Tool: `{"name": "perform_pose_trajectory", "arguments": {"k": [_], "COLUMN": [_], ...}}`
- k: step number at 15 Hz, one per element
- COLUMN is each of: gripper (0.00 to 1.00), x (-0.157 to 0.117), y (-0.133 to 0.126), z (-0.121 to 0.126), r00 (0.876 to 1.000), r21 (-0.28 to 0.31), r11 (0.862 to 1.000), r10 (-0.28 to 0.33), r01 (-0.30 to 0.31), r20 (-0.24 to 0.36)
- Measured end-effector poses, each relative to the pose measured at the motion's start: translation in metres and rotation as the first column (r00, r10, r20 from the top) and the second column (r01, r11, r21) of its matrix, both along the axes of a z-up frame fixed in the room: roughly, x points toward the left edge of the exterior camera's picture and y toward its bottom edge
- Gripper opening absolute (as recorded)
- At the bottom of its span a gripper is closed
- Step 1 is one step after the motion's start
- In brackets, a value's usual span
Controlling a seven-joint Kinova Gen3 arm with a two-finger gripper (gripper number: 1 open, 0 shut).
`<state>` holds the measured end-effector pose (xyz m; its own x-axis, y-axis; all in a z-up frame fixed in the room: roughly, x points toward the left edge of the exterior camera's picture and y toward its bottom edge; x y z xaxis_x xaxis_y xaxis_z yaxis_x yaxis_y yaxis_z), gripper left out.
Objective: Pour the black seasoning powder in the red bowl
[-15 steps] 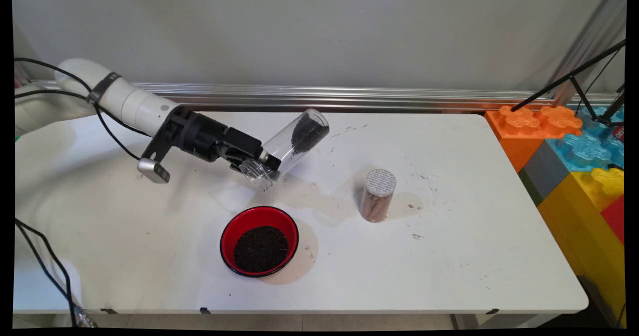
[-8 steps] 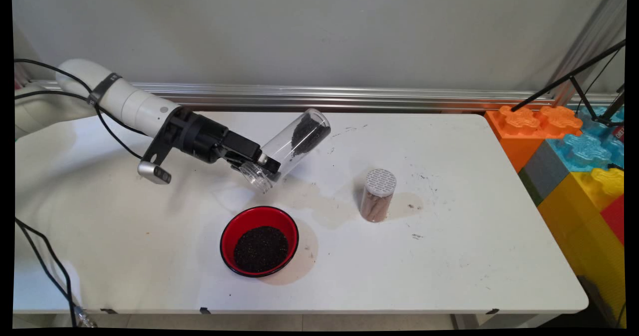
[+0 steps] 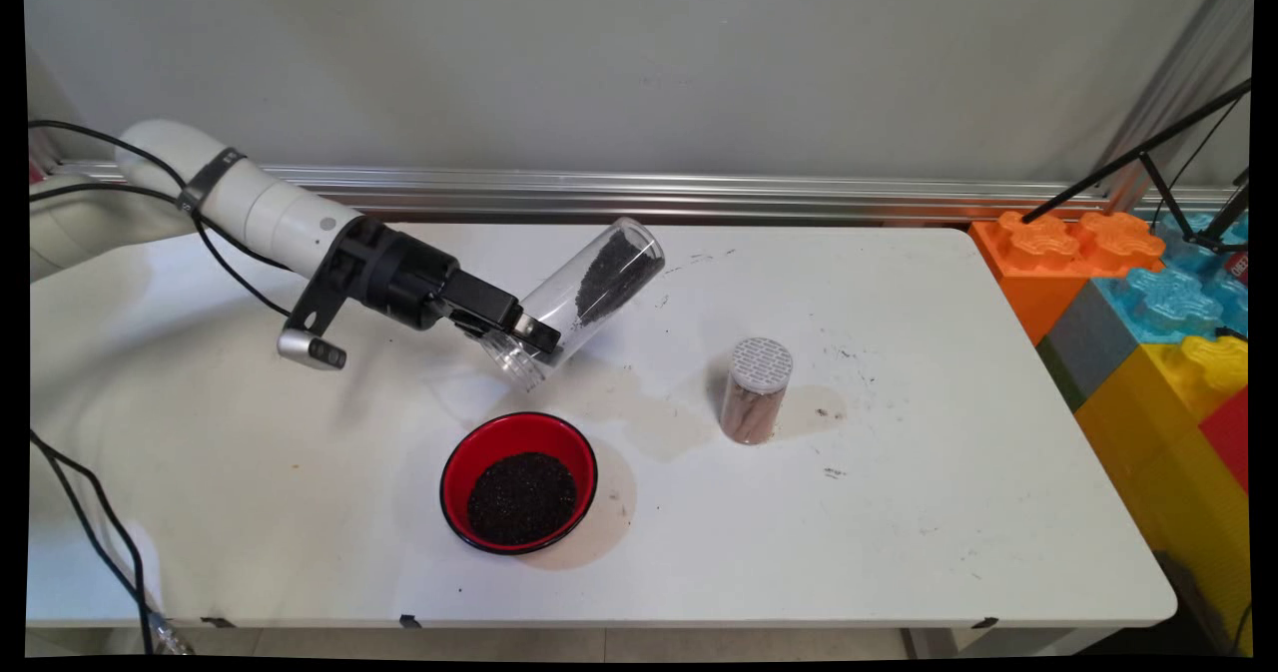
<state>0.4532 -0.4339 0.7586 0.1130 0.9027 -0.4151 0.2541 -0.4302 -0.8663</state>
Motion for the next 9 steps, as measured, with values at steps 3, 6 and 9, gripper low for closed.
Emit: {"name": "perform_pose_trajectory", "arguments": {"k": [3,6,9], "gripper": [0.0,0.0,0.0], "x": [-0.0006,-0.0012,-0.0014], "y": [0.0001,0.0004,0.0008], "z": [-0.0003,-0.0005,-0.0007], "r00": [1.0,1.0,1.0], "r21": [-0.019,-0.036,-0.052], "r11": [1.0,0.999,0.998], "r10": [-0.01,-0.02,-0.029], "r01": [0.01,0.02,0.028], "r20": [-0.002,-0.003,-0.004]}}
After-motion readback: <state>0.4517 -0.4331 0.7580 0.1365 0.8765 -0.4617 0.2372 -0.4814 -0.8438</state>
